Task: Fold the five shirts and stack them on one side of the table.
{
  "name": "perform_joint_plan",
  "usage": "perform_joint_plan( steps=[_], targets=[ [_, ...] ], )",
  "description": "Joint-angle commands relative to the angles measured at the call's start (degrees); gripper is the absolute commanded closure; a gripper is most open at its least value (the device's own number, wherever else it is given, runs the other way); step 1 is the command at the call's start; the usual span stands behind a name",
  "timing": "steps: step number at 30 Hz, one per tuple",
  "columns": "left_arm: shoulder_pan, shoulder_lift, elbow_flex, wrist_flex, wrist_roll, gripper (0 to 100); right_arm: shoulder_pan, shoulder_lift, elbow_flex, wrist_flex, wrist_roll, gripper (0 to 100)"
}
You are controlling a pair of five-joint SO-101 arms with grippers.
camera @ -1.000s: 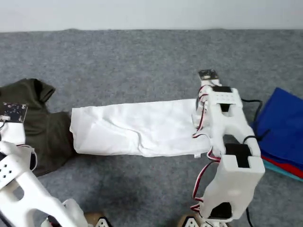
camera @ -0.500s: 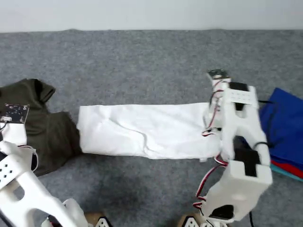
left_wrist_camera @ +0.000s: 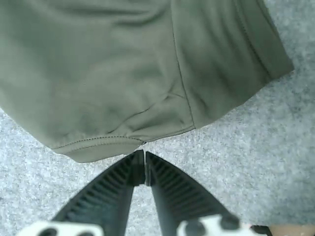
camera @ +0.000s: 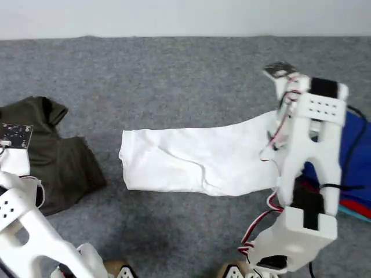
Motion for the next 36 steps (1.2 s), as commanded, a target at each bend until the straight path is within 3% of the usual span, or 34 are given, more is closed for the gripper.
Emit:
perform_joint_plan(
  steps=[1,11,17,36],
  targets=[
    [0.26,-2.11,-2.59,0.62,0.44,98,-6.46,-4.53,-5.98,4.44,-2.99,98.9],
    [0.35,-2.11,-2.68,0.53,0.44,98,-28.88,-7.43,-5.98,3.74,-13.45,98.9],
    [0.35,-2.11,-2.51,0.26,0.44,98,-39.87,-6.99,-5.98,-3.12,-16.62,98.8],
    [0.35,-2.11,-2.42,0.53,3.69,98,-50.59,9.01,-6.07,-20.70,-18.20,98.0]
  ],
)
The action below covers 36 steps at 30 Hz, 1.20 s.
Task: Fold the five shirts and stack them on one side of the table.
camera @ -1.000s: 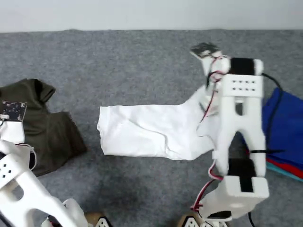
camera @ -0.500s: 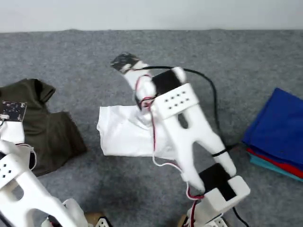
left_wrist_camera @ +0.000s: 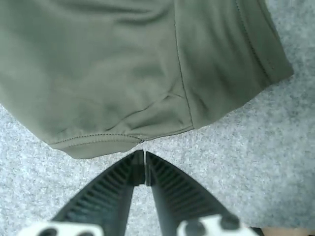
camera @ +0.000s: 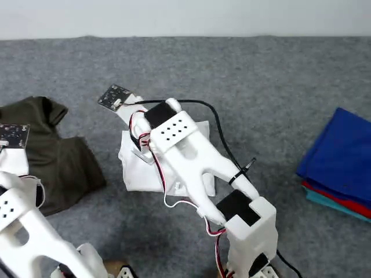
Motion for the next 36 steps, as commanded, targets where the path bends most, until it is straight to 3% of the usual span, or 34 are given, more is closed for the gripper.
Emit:
perform_joint_plan(
  steps=[1,8,14,18,23,29,32,36],
  targets=[
    [0.35,-2.11,-2.33,0.18,0.88,98,-0.57,-0.22,-3.16,-2.86,-0.62,96.3],
    [0.35,-2.11,-2.33,0.18,0.88,98,-1.71,-0.13,-6.68,-5.76,-0.88,75.3],
    [0.35,-2.11,-2.33,0.18,0.88,98,-2.77,1.45,-18.73,3.21,0.09,84.9],
    [0.35,-2.11,-2.33,0.18,0.88,98,1.27,4.44,-21.71,12.26,8.26,98.7],
    [0.35,-2.11,-2.33,0.09,0.88,98,10.51,9.98,-21.89,19.74,11.52,99.0],
    [0.35,-2.11,-2.33,0.18,0.88,98,17.01,16.13,-21.89,20.35,14.51,99.0],
    [0.35,-2.11,-2.33,0.18,0.88,98,15.16,19.91,-21.98,20.26,14.24,99.0],
    [0.35,-2.11,-2.33,0.18,0.88,98,5.41,23.34,-22.77,20.18,14.07,99.0]
  ],
)
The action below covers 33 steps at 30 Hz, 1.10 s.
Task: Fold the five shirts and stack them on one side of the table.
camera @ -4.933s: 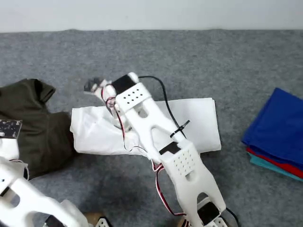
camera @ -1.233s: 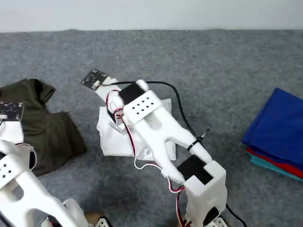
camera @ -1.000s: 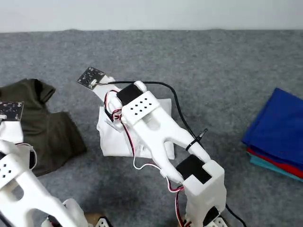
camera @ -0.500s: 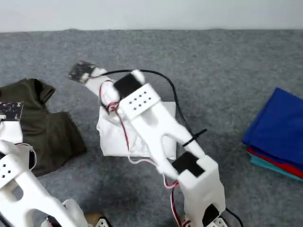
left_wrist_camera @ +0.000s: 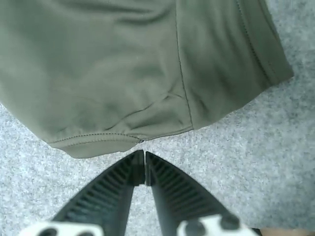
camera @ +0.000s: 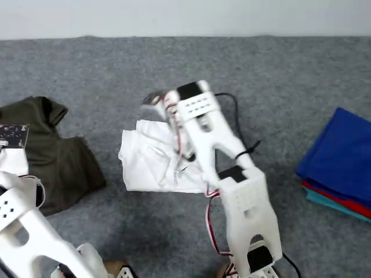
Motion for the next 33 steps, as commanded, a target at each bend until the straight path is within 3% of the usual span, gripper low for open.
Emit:
perform_joint_plan(
  steps=[1,6,9,12,19,22,33],
  targets=[
    [0.35,-2.11,-2.33,0.18,0.53,98,-9.89,0.13,-5.45,0.84,0.09,99.0],
    [0.35,-2.11,-2.33,0.18,0.53,98,-23.08,0.40,-16.53,3.12,-3.52,99.0],
    [0.35,-2.11,-2.33,0.18,0.53,98,-26.86,-0.22,-19.87,3.30,-3.60,99.0],
    [0.35,-2.11,-2.33,0.18,0.53,98,-25.19,-2.51,-21.36,3.30,-3.69,99.0],
    [0.35,-2.11,-2.33,0.18,0.53,98,-12.35,-5.93,-21.27,3.30,-3.43,99.0],
    [0.35,-2.11,-2.33,0.09,0.53,98,-9.98,-3.12,-21.19,3.30,-3.43,99.0],
    [0.00,-7.74,-2.33,0.26,3.78,98,-23.16,13.93,-26.90,3.03,-3.69,99.0]
  ],
)
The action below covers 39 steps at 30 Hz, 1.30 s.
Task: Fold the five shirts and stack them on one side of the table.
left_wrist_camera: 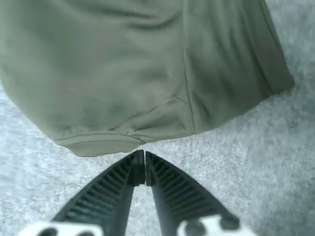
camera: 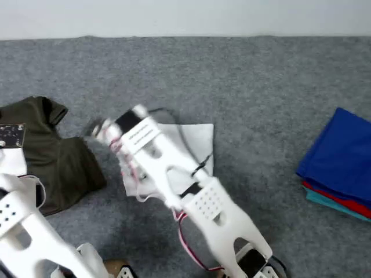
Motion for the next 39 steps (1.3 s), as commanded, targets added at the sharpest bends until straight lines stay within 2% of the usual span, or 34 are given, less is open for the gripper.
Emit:
perform_joint_plan(
  steps=[1,7,17,22,29,35,39],
  targets=[
    [0.09,-5.36,-2.24,0.18,0.97,98,-4.18,0.13,-7.03,2.07,-0.62,99.0],
    [0.26,-8.18,2.51,-2.29,0.88,98,-1.27,-4.44,-10.81,2.51,-0.44,99.0],
    [0.35,-8.26,5.23,-2.64,0.79,98,10.68,-14.64,-10.64,2.51,-0.44,99.0],
    [0.44,-8.26,5.49,-2.64,0.88,98,13.41,-9.54,-10.64,2.07,-0.35,99.0],
    [0.44,-8.26,5.49,-2.64,0.88,98,21.23,3.74,-11.25,-4.18,-0.70,99.0],
    [0.18,-8.26,5.49,-2.29,0.88,98,19.03,1.27,-20.84,2.86,-0.79,99.0],
    [0.26,-8.26,5.49,-2.37,0.88,98,17.71,-5.76,-18.73,2.59,-3.78,99.0]
  ],
)
